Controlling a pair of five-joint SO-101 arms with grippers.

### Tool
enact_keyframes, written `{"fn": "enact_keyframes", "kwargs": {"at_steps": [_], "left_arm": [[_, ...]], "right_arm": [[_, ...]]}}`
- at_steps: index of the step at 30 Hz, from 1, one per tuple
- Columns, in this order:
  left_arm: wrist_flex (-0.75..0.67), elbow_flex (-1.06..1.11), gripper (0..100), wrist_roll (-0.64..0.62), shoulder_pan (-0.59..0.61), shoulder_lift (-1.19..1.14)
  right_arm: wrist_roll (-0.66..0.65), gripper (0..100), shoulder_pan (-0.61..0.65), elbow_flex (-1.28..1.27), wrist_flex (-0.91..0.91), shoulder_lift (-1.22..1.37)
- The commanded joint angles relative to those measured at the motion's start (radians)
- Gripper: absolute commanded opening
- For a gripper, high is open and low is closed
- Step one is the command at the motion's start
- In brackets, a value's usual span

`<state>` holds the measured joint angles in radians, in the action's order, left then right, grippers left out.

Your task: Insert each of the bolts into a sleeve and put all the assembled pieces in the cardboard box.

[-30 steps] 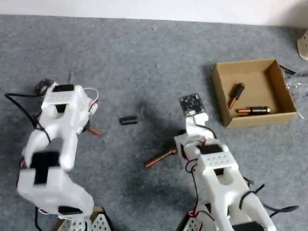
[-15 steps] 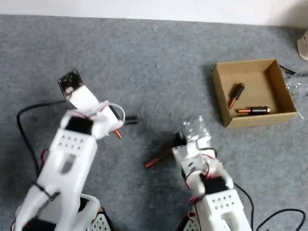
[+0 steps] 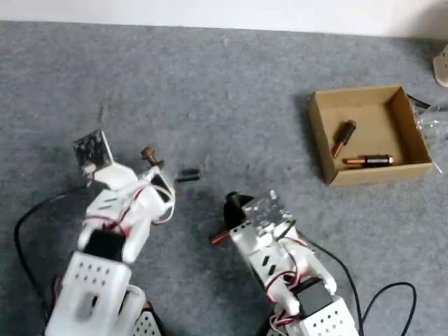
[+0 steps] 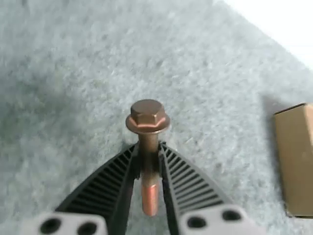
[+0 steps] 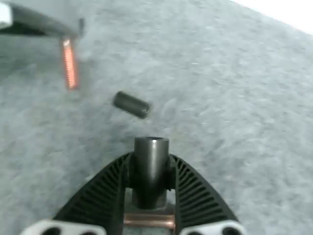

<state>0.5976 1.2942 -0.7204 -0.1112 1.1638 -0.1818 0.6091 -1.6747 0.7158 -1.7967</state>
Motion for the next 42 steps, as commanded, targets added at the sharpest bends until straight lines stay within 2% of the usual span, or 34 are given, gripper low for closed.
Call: {"fn": "enact_keyframes", "kwargs": {"at_steps": [1,9,18,26,31,35,42], "left_arm": [[-0.034,0.074,1,0.089,-0.027,0.272],[-0.043,0.239,1,0.091,-0.027,0.693],[-0.081,0.246,1,0.089,-0.030,0.653],[-0.080,0.274,1,0.097,-0.260,0.654],[-0.081,0.295,1,0.097,-0.259,0.654],[-0.083,0.315,1,0.097,-0.257,0.654],[-0.083,0.289,1,0.091,-0.222,0.656]], "right_arm": [[-0.011,0.5,0.051,-0.053,0.004,-0.012],[-0.011,0.5,0.134,-0.051,0.007,-0.012],[-0.011,0.5,0.179,-0.053,-0.074,-0.012],[-0.011,0.5,0.179,-0.051,-0.084,-0.044],[-0.012,0.5,0.174,-0.054,-0.127,-0.044],[-0.118,0.5,0.177,-0.059,-0.176,-0.044],[-0.124,0.5,0.174,-0.064,-0.197,-0.042]]}}
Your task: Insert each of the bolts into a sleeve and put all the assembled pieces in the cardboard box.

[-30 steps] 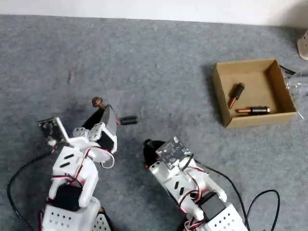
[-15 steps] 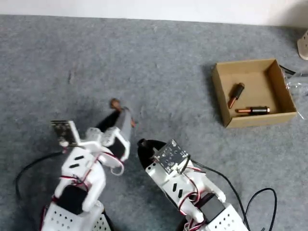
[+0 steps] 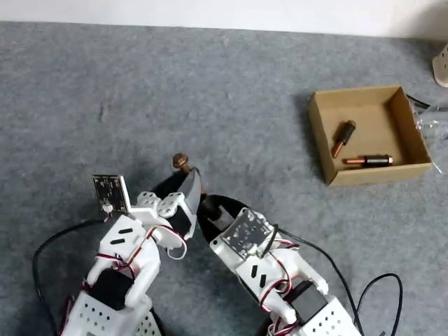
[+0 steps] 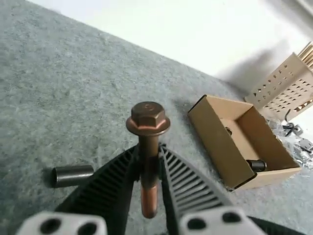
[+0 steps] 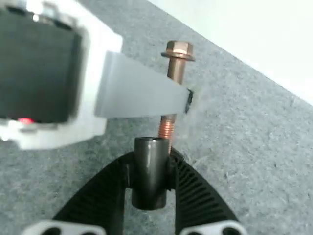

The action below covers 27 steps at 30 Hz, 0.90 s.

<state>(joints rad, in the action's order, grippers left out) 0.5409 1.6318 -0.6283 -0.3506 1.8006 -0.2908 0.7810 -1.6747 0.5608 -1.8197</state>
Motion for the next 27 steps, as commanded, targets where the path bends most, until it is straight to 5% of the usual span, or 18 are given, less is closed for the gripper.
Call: {"fn": "enact_keyframes", "kwargs": {"at_steps": [1,8,17,27], "left_arm": [[-0.026,-0.061,1,-0.002,0.044,0.019],[-0.023,-0.127,1,-0.169,0.226,0.019],[-0.017,-0.131,1,-0.183,0.097,0.021],[0.204,-0.257,1,-0.186,0.016,0.021]], "right_arm": [[-0.017,0.5,0.002,-0.070,-0.042,-0.019],[-0.018,0.5,0.002,-0.087,-0.044,-0.019],[-0.018,0.5,0.001,-0.088,-0.062,-0.019],[-0.020,0.5,-0.036,-0.088,-0.064,-0.019]]}}
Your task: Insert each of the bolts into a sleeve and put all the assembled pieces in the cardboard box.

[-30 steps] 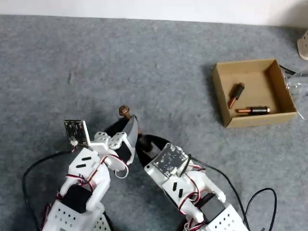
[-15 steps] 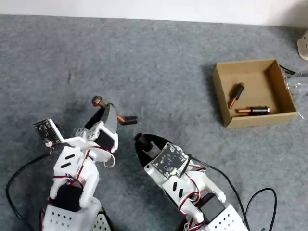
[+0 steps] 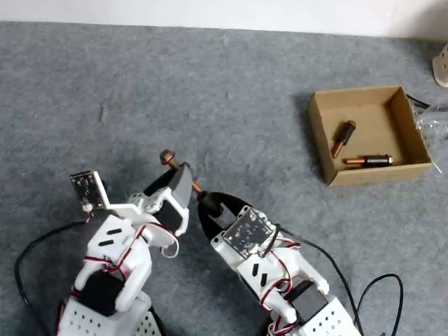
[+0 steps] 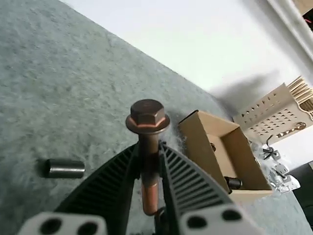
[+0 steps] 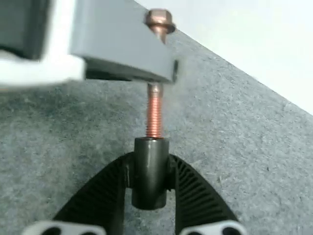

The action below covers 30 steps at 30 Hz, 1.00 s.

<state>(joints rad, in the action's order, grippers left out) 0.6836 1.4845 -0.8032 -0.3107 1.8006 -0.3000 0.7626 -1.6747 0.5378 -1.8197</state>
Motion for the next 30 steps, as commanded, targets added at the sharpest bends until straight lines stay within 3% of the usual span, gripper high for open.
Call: {"fn": "enact_keyframes", "kwargs": {"at_steps": [1,9,18,24,30], "left_arm": [[0.074,-0.120,1,-0.011,-0.024,0.021],[0.077,-0.128,1,-0.012,-0.025,0.021],[-0.048,-0.090,1,-0.040,-0.025,0.019],[-0.051,-0.044,1,-0.034,-0.094,0.019],[-0.026,-0.044,1,-0.034,-0.090,0.019]], "right_arm": [[-0.011,0.5,-0.018,-0.088,-0.041,-0.019],[-0.011,0.5,-0.005,-0.090,-0.041,-0.018],[-0.011,0.5,0.010,-0.090,-0.038,-0.015],[-0.012,0.5,0.008,-0.090,-0.039,-0.015],[-0.074,0.5,0.007,-0.090,-0.039,-0.016]]}}
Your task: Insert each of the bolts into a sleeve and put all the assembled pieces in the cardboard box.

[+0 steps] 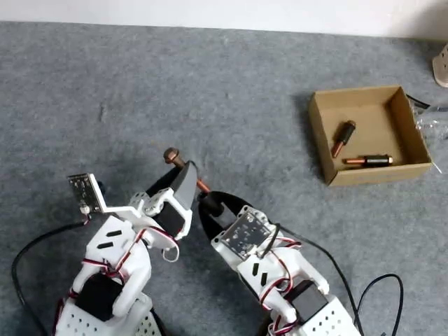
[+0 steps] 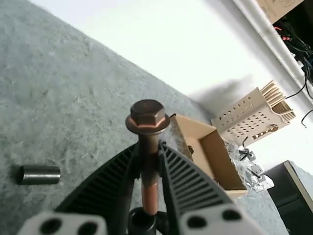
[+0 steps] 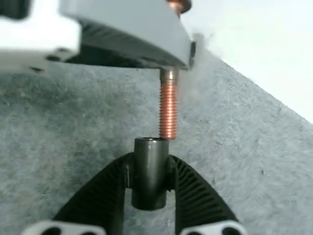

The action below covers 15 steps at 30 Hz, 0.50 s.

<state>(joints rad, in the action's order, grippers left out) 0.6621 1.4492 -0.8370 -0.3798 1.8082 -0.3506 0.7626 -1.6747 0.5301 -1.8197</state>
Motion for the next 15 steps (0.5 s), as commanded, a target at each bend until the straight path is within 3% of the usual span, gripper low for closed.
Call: {"fn": "enact_keyframes", "kwargs": {"at_steps": [1,15], "left_arm": [[0.014,-0.013,1,0.000,-0.021,0.012],[0.086,-0.031,1,-0.002,-0.028,0.012]], "right_arm": [[-0.025,0.5,0.005,-0.090,-0.031,-0.016],[-0.023,0.5,-0.030,-0.090,-0.045,-0.018]]}}
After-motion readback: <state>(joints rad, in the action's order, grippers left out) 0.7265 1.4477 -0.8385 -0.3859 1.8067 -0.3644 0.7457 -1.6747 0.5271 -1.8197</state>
